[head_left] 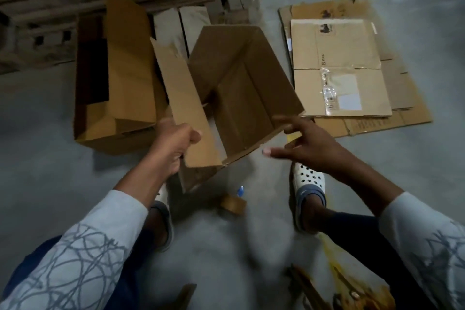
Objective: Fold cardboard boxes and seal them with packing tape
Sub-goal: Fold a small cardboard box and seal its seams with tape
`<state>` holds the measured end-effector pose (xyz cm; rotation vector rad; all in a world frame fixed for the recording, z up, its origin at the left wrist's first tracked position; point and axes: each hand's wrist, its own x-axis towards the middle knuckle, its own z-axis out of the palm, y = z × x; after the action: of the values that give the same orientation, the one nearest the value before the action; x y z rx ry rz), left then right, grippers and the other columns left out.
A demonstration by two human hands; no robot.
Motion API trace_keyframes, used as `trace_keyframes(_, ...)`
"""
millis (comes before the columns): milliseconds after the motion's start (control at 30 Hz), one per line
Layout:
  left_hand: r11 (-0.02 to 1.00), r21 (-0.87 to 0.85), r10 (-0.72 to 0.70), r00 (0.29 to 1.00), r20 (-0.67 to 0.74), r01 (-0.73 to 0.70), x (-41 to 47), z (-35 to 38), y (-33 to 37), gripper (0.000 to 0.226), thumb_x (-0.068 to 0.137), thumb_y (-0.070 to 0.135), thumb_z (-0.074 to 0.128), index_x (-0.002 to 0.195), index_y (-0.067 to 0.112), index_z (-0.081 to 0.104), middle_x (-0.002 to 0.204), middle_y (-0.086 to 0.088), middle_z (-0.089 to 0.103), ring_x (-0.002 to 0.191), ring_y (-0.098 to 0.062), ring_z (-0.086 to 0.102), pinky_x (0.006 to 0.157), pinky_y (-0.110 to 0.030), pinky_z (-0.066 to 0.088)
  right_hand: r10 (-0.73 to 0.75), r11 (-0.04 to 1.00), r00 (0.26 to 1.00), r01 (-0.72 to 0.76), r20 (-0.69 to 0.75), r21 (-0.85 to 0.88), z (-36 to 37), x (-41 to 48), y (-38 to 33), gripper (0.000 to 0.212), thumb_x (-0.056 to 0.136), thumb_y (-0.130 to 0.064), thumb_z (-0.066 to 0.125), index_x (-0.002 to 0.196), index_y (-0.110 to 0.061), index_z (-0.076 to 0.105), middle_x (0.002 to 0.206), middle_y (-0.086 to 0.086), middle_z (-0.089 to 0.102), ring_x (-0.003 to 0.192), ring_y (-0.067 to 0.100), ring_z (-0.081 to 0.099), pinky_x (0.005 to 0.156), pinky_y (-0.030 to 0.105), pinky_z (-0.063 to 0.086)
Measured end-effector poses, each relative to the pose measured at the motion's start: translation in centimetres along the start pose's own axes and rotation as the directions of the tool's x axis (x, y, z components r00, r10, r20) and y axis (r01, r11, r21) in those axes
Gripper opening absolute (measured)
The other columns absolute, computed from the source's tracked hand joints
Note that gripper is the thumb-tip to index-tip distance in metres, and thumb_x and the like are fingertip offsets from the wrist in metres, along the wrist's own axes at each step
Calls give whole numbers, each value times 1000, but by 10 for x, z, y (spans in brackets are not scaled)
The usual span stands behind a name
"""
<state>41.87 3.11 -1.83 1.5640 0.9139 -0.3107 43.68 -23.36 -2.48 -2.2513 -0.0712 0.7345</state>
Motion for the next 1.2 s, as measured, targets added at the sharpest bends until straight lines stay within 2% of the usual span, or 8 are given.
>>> trace_keyframes(167,1000,-9,-15,1000,-17,15,3,-10,-8,53,87,-2,68,136,12,53,122,-8,64,114,-30,59,96,-53,51,-127,774,991,66,-53,-629,15,4,10,48,81,-49,78,126,-39,64,142,9,34,134,28,34,102,44,49)
trace_keyframes(400,997,-74,-6,999,38,9,9,-25,-4,53,86,-1,70,133,15,52,121,-7,63,109,-28,60,83,-52,55,-506,569,856,241,-103,-787,19,-3,-9,9,86,-25,74,94,-21,74,95,4,67,97,28,63,99,51,43)
trace_keyframes(500,998,-62,29,999,29,-27,15,-30,-5,39,89,1,68,120,21,57,121,-6,64,112,-28,61,95,-56,53,-599,518,795,295,-94,-803,23,-20,-18,10,79,-16,78,86,-19,73,76,3,65,72,27,65,76,40,47)
trace_keyframes(633,999,31,-26,998,54,24,21,-26,-15,45,91,9,69,133,16,53,125,-8,63,117,-31,60,97,-52,52,-544,515,839,335,1,-789,29,-22,-24,8,83,-19,74,90,-22,72,82,1,62,73,23,60,61,31,30)
trace_keyframes(767,898,406,-249,957,147,171,14,-20,-26,30,100,17,59,128,11,52,122,-16,59,97,-32,65,61,-39,61,-396,555,908,358,140,-751,56,-18,-29,16,102,-35,54,98,-25,66,87,-2,54,78,20,55,64,32,34)
trace_keyframes(867,848,468,-352,924,150,247,10,-17,-34,14,104,12,51,118,11,48,131,-26,54,85,-34,70,58,-37,64,-431,480,880,410,198,-776,79,-23,-30,13,100,-31,57,93,-23,63,83,0,52,75,21,53,62,34,32)
trace_keyframes(1067,942,299,-163,987,14,151,23,-15,-38,46,102,8,53,147,14,42,145,-15,47,92,-36,64,63,-45,65,-290,501,950,252,113,-828,62,-9,-14,19,97,-34,60,114,-25,61,105,-1,62,93,19,64,73,32,46)
trace_keyframes(1200,961,255,-94,995,-43,102,26,-17,-39,50,105,12,51,152,18,38,154,-13,41,78,-26,60,68,-45,65,-123,556,991,114,54,-824,56,1,0,38,94,-46,64,122,-22,57,113,4,58,78,16,54,64,29,43)
